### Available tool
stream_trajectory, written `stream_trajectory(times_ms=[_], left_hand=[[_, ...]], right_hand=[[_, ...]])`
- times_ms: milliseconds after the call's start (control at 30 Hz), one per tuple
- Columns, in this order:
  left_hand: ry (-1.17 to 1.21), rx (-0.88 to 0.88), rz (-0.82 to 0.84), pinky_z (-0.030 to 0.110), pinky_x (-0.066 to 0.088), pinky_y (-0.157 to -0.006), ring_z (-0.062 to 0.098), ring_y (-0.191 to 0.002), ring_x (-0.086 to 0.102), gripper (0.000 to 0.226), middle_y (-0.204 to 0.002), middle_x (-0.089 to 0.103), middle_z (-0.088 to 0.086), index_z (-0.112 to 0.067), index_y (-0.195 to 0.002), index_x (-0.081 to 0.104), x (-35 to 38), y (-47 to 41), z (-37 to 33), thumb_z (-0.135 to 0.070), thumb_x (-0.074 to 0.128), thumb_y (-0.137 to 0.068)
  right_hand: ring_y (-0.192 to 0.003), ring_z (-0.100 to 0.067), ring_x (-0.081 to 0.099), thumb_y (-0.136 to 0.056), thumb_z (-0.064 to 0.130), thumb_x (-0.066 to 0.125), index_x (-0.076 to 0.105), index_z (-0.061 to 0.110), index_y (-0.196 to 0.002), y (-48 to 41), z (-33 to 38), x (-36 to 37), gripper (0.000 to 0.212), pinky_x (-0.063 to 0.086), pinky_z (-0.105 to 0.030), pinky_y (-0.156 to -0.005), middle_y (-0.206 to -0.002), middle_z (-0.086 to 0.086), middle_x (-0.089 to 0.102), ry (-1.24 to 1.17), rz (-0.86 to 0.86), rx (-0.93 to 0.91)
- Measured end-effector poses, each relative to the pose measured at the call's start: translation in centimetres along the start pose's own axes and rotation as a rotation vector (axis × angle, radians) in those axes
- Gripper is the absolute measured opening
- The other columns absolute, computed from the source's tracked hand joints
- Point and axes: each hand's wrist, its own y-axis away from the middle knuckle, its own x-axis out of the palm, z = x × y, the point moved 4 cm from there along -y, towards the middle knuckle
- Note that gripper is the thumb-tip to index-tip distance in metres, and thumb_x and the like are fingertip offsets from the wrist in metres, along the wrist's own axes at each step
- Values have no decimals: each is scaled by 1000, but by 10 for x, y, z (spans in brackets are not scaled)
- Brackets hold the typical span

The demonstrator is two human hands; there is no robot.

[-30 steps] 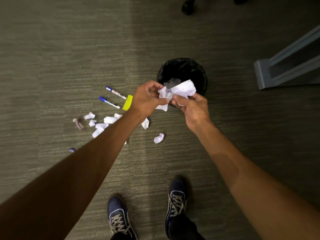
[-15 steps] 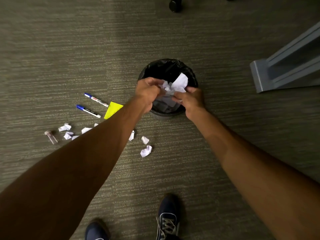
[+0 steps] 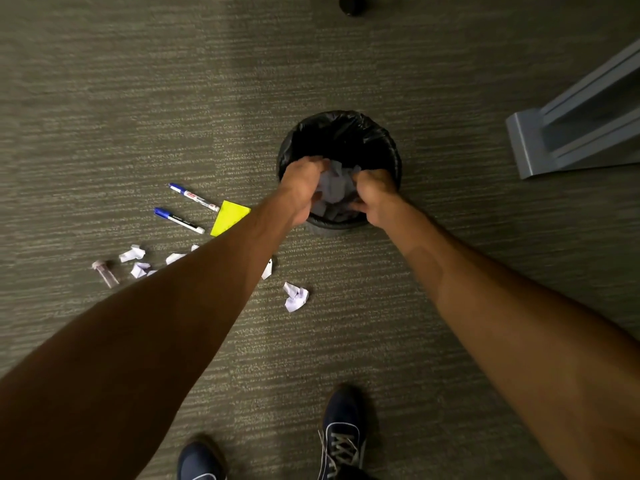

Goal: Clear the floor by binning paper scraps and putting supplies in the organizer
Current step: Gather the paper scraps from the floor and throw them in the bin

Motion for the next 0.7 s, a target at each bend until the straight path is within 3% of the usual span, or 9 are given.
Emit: stream_trajectory(times_ms=[67, 133, 200, 333, 433, 533, 700], left_hand=[[-79, 111, 18, 26, 51, -79, 14, -96, 62, 36, -108, 69, -1, -20, -130, 63, -4, 10, -8, -22, 61, -94], [-189, 234, -31, 27, 51, -95, 14, -107, 62, 46, -121, 68, 1, -20, -137, 59, -12, 23, -16, -23, 64, -91], [-228, 291, -62, 32, 51, -101, 17, -109, 64, 48, -117, 67, -2, -22, -137, 59, -23, 41, -19, -24, 66, -89], [-223, 342, -69, 35, 52, -102, 18, -102, 68, 47, -107, 68, -4, -20, -135, 58, -47, 83, -17, -16, 66, -89], [-243, 376, -130, 12, 50, -85, 6, -87, 63, 46, -129, 65, 6, -16, -134, 58, -68, 117, -12, -12, 66, -89], [-305, 374, -212, -1, 39, -74, -5, -80, 54, 45, -132, 61, 8, -13, -131, 59, -94, 148, 3, -12, 67, -87], [-276, 322, -235, 4, 42, -76, -17, -76, 56, 59, -117, 61, 12, -7, -124, 60, -137, 196, 52, -30, 60, -70]], right_hand=[[-118, -32, 61, -100, 24, 48, 59, 9, -133, 5, 5, -3, 38, 56, -49, -96, -133, -13, 63, 79, -45, -75], [-112, -34, 65, -98, 26, 52, 66, 5, -118, 14, 8, -5, 33, 56, -51, -95, -121, -16, 69, 174, -78, -158], [-102, -34, 68, -96, 24, 55, 68, 4, -105, 29, 11, -5, 26, 56, -53, -91, -107, -18, 72, 223, -97, -237], [-92, -27, 65, -95, 14, 59, 66, 2, -111, 67, 3, 3, 21, 54, -43, -85, -97, -9, 66, 229, -72, -356], [-85, -23, 61, -92, 2, 58, 65, -3, -113, 109, -6, 11, 23, 49, -37, -75, -87, -8, 64, 253, -32, -433], [-93, -23, 68, -90, 10, 63, 70, 4, -111, 153, -18, 13, 23, 54, -34, -84, -99, -12, 73, 414, -52, -537], [-96, -24, 70, -89, 16, 68, 71, 8, -111, 200, -54, 28, 24, 51, -34, -92, -108, -11, 72, 499, -4, -483]])
